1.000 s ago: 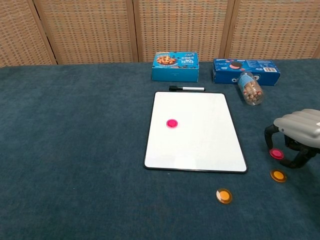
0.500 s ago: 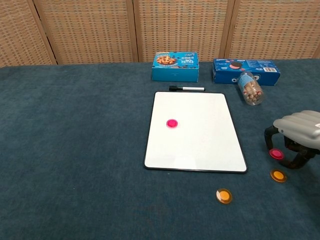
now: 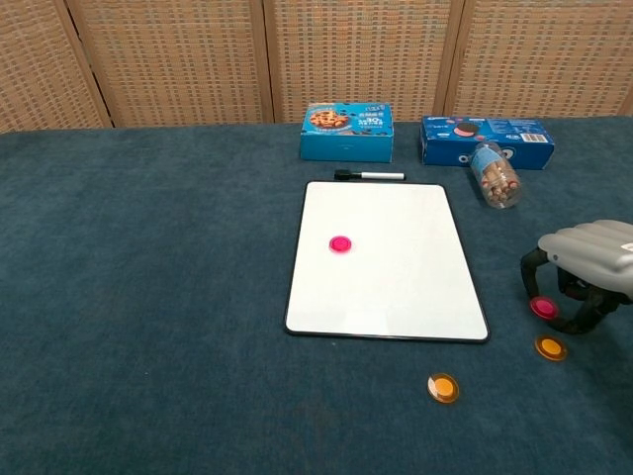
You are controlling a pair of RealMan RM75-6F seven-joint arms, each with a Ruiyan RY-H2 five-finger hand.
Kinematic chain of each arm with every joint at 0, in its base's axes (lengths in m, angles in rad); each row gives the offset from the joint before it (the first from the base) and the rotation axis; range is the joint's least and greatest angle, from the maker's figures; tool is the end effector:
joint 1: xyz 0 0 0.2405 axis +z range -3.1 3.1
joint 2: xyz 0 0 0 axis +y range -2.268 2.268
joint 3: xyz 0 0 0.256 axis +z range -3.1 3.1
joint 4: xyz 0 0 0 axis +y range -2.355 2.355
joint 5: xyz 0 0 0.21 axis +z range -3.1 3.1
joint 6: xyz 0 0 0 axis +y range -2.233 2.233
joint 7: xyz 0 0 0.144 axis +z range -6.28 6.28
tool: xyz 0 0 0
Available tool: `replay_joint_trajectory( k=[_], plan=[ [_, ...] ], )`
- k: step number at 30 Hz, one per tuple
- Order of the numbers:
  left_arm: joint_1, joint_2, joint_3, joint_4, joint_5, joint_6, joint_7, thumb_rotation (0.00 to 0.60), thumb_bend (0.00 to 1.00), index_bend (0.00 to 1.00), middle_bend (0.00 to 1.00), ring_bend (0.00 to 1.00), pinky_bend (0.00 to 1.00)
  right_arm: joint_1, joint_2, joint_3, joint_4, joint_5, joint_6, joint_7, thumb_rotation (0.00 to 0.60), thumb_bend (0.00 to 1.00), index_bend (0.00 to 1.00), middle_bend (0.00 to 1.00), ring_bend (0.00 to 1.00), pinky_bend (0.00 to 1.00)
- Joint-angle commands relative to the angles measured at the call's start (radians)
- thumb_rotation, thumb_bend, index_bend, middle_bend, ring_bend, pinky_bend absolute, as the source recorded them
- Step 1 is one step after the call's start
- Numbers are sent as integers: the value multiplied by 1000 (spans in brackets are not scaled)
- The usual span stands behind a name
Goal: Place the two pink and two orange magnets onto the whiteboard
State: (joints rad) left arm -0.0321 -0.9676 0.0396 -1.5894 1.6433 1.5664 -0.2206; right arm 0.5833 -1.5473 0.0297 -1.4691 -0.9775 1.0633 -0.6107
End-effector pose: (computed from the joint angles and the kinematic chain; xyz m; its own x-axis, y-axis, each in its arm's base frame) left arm -0.3170 0.1454 0.1998 0.3576 0.0471 0.9327 0.9314 -0.0902 -0.3525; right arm -0.2391 -0.2924 -0.0193 0.6314 -0.3382 0.6978 -0.7739 -0.2181 0.5945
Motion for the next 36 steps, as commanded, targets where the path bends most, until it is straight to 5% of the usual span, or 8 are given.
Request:
replay_joint_trajectory(
  k=[1,16,29,36],
  plan=[
    [0,0,0,0,-1,0,-1,600,0,0,0,0,0,3,9,19,-19,8,-5,12,600,387,542,967,972,1000],
    [-3,2,-4,0,-13,-8,-5,600,0,0,0,0,0,138,-36,173,-90,171,-25,-115,600,399,542,967,972,1000],
    [-16,10,-19,-2,-57,-43,-26,600,0,0,0,0,0,334,-211,296,92,390,2,-280,600,404,540,967,972,1000],
    [-18,17,-21,2,-60,-48,-44,600,0,0,0,0,0,350,-207,285,93,430,26,-311,600,260,335,964,972,1000]
  ],
)
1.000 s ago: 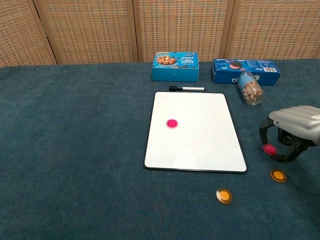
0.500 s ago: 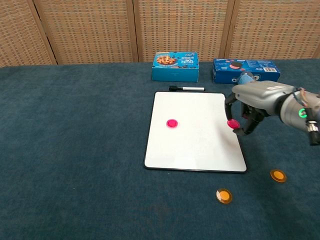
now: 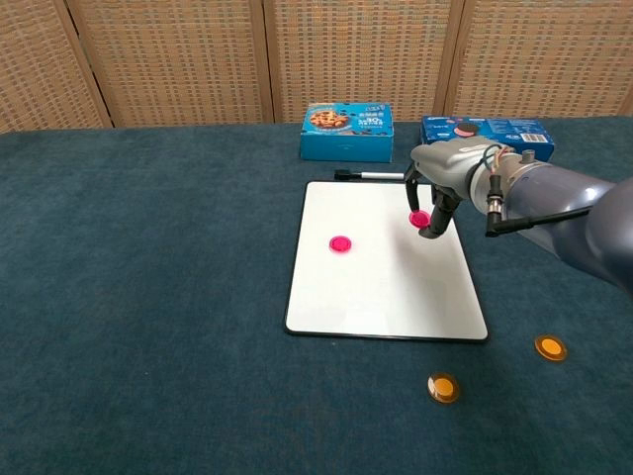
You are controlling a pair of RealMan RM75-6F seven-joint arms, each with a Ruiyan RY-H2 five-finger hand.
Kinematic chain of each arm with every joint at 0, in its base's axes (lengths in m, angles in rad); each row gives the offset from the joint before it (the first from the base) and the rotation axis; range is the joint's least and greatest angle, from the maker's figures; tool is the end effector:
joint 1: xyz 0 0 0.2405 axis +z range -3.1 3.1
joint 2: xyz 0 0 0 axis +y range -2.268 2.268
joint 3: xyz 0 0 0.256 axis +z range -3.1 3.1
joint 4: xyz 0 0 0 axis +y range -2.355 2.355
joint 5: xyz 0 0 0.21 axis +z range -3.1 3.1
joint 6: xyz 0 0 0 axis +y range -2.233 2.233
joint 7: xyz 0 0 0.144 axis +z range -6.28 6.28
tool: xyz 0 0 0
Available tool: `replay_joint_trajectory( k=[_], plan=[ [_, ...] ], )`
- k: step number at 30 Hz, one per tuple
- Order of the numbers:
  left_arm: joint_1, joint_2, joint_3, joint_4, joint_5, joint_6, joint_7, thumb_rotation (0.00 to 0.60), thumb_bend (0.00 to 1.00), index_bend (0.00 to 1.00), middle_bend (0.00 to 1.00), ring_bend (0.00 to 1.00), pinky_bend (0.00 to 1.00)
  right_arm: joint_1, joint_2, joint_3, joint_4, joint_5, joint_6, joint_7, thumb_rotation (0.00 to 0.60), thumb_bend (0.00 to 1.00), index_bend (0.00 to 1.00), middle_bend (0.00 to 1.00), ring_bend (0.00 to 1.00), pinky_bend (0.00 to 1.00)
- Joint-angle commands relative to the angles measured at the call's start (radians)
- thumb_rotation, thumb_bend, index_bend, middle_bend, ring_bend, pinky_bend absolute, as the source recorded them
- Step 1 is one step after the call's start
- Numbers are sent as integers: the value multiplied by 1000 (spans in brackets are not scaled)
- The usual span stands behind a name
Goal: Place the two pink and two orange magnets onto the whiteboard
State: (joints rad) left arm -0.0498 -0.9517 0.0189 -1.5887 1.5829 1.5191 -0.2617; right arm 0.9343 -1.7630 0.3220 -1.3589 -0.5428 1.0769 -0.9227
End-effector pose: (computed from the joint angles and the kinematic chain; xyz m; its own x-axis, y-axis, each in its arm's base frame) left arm -0.3242 0.1560 0.2066 0.3352 0.0546 0.9406 0.9419 -0.0401 -0.3334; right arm -0.1076 -0.3827 -0.0516 0.5885 -0.2711 0.7617 -0.8071 -0.1421 0.5730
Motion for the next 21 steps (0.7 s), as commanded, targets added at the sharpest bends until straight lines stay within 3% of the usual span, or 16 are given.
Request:
replay_joint_trajectory(
  k=[1,7,14,21],
  plan=[
    [-1,2,0,1,1,0,-4,600,0,0,0,0,0,-3,13,-10,-24,-8,17,2,600,260,331,964,972,1000],
    [5,5,5,1,18,14,-14,600,0,0,0,0,0,-60,106,-60,-182,-84,88,30,600,260,330,964,972,1000],
    [16,3,16,7,49,42,-16,600,0,0,0,0,0,-207,257,-219,-391,-262,177,132,600,337,355,964,972,1000],
    [24,-2,22,10,70,64,-7,600,0,0,0,0,0,-333,340,-356,-441,-416,209,259,600,362,397,966,972,1000]
  ],
)
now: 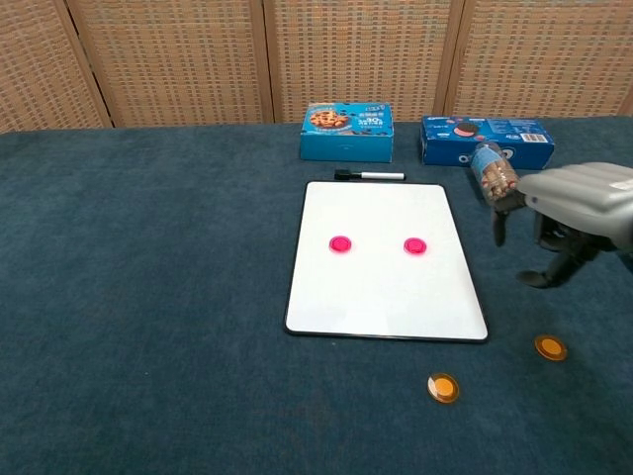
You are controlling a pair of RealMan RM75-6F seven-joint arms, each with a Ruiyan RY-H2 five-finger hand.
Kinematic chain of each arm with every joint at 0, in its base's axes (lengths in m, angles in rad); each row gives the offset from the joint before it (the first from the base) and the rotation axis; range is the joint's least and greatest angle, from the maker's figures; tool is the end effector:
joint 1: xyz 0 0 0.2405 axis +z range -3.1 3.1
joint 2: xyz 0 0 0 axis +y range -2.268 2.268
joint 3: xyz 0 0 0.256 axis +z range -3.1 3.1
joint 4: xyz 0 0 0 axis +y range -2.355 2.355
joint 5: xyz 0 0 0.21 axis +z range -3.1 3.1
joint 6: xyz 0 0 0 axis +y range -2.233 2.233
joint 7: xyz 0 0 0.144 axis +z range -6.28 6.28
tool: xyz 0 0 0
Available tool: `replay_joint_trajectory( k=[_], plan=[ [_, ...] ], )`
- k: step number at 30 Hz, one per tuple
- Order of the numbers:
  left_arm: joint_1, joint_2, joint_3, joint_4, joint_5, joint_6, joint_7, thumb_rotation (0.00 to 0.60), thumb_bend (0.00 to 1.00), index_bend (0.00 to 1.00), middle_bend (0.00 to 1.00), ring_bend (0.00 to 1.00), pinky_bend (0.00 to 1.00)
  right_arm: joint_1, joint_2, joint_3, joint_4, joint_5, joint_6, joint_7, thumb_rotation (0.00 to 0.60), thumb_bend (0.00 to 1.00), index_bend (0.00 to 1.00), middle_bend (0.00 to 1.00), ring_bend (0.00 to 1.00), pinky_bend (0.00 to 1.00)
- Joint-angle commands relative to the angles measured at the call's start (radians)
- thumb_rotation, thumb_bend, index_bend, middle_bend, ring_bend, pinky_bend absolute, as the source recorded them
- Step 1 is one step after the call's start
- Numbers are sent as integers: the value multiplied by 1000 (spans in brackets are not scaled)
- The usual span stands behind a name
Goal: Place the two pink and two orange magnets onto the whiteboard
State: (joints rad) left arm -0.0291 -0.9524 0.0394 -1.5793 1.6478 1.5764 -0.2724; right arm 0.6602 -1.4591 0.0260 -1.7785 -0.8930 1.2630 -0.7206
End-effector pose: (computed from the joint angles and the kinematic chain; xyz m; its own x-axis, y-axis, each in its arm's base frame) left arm -0.3184 0.1446 0.2066 0.3321 0.0435 0.9423 0.9405 -0.0920 -0.3272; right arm -0.1794 -0.2833 0.0112 0.5890 -0.2652 0.7634 -0.8080 -0.2126 0.5495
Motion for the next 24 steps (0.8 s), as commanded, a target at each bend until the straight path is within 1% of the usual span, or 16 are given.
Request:
replay_joint_trajectory(
  k=[1,2,6,12,18,24],
  plan=[
    [4,-3,2,1,6,9,6,600,0,0,0,0,0,-71,40,-73,-19,-81,24,69,600,362,400,968,973,1000],
    [5,-4,2,0,8,11,9,600,0,0,0,0,0,-86,42,-88,-10,-102,26,84,600,363,404,969,974,1000],
    [6,-7,5,-1,11,12,18,600,0,0,0,0,0,-120,38,-112,30,-151,26,117,600,363,413,969,975,1000],
    [5,-10,5,-3,10,8,29,600,0,0,0,0,0,-144,22,-102,73,-176,3,148,600,363,413,969,974,1000],
    [3,-10,5,-5,5,1,35,600,0,0,0,0,0,-161,-21,-99,145,-190,-17,138,600,363,413,969,974,1000],
    [1,-11,5,-5,4,-4,38,600,0,0,0,0,0,-176,-43,-99,179,-206,-30,127,600,363,413,969,975,1000]
  ],
)
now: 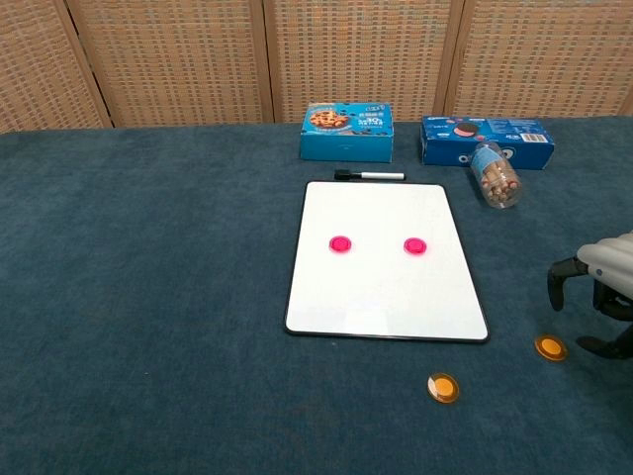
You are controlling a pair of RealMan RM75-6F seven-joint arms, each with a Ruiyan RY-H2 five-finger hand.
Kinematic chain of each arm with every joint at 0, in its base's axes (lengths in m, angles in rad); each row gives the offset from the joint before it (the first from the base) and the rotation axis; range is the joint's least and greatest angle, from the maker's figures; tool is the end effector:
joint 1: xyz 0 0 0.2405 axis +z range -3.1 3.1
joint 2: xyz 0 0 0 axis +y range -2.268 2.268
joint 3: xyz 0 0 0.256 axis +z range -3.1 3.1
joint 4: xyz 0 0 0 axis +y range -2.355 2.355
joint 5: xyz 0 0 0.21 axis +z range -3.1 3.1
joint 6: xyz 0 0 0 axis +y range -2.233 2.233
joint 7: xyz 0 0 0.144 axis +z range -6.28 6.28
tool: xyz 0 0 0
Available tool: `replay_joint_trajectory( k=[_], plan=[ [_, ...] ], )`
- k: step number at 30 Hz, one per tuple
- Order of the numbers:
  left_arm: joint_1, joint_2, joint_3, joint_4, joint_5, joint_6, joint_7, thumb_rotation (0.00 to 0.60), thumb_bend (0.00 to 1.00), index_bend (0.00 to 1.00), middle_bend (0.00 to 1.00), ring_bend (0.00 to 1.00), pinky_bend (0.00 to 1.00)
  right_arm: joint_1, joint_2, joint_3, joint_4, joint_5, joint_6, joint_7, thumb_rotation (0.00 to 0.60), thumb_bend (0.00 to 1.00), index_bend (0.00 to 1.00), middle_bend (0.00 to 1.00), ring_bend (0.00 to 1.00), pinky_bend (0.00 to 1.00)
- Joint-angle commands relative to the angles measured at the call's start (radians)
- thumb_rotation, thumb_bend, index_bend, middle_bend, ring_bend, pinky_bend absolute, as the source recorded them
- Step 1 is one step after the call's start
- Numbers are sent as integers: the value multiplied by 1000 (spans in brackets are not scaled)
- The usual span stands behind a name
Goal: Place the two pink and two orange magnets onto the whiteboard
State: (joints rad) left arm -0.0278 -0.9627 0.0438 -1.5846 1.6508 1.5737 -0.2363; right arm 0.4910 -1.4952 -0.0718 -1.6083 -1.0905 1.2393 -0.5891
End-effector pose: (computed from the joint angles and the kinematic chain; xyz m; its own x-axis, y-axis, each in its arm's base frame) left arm -0.3175 0.1431 0.2017 0.3514 0.0486 0.9350 0.9336 -0.0935 -0.3460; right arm -0.2417 -0.2447 -0.0024 0.6086 -0.3014 0.7340 -0.7933 -0.2113 0.5710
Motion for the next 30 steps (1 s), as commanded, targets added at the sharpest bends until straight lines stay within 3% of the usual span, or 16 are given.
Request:
replay_joint_trajectory(
  k=[1,30],
  plan=[
    [-1,-1,1,0,1,-1,3,600,0,0,0,0,0,-10,-9,-2,11,-14,-6,-5,600,363,413,969,975,1000],
    [0,0,1,-1,2,2,2,600,0,0,0,0,0,-59,-66,28,66,-75,-57,-22,600,363,413,969,975,1000]
  ],
)
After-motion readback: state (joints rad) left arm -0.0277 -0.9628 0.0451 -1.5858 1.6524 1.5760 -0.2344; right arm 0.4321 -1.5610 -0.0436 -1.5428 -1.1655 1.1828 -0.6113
